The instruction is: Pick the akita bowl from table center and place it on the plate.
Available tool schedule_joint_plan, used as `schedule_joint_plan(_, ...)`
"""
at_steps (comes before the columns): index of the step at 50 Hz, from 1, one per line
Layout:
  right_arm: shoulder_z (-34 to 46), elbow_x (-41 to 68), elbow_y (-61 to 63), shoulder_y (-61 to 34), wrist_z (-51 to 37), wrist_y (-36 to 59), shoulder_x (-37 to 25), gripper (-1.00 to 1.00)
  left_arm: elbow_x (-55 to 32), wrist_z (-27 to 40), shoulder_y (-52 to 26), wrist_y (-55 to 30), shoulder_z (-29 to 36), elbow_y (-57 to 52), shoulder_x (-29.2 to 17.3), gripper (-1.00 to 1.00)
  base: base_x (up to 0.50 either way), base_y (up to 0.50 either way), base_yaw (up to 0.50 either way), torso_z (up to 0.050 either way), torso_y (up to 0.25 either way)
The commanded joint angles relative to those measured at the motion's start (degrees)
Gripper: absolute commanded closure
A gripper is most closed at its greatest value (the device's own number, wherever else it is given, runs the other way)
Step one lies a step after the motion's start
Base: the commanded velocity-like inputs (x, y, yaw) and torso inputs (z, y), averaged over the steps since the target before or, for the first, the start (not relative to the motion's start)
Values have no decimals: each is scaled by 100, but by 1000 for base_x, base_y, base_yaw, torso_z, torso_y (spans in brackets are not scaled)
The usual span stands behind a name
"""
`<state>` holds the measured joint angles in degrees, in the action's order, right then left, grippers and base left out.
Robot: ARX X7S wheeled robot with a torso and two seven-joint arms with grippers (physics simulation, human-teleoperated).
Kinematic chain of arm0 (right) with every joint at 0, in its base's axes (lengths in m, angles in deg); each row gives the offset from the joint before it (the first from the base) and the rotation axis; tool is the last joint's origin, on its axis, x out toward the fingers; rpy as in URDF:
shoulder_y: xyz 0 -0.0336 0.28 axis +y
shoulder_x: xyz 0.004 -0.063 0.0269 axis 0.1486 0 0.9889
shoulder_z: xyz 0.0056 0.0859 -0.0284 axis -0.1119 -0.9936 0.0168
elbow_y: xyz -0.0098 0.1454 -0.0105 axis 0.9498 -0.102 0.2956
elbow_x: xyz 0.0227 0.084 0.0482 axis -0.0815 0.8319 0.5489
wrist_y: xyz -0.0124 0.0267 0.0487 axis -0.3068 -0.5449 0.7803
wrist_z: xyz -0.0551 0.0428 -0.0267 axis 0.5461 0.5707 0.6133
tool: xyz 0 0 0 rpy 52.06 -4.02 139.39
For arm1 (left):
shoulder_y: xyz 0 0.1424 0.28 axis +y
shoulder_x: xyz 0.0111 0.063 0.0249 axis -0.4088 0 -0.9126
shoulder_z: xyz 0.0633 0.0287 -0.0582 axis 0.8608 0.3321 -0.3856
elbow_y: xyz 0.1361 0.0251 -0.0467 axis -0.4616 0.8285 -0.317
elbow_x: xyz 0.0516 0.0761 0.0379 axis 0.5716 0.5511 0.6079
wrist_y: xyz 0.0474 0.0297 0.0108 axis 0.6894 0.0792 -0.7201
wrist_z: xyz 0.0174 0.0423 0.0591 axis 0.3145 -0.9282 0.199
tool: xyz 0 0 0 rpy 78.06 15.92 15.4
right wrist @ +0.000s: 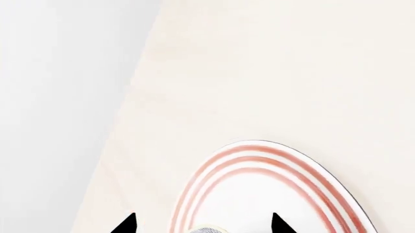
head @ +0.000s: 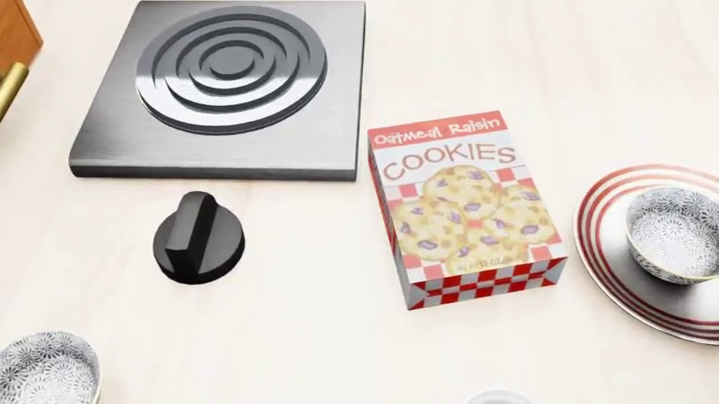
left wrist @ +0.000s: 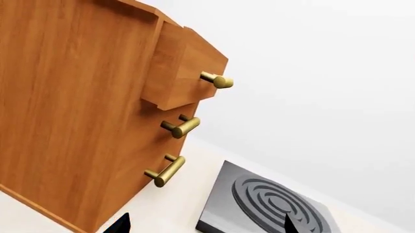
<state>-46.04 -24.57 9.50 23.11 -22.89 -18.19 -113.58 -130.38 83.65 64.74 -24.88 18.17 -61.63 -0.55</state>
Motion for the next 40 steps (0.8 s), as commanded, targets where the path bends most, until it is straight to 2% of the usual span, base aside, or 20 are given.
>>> schedule_joint_plan(1, -170, 11, 888, 247, 23, -450, 96, -100, -16, 25, -10, 5, 16, -3, -13, -100, 0, 0, 0, 0, 0)
schedule_joint_plan(10, -10, -206, 2338, 602, 144, -762, 142, -100, -32, 45, 3, 13, 21, -38, -29, -100, 0, 0, 0, 0, 0)
schedule_joint_plan(21, -8, -91, 3983, 1049, 1, -664, -16, -100, -44, 69, 4, 18, 25, -72, -60, -100, 0, 0, 0, 0, 0)
schedule_joint_plan(40, -664, 1642, 6383, 1402, -1114, 218, -585, -100, -46, 78, -3, 22, 105, -124, -90, -100, 0, 0, 0, 0, 0)
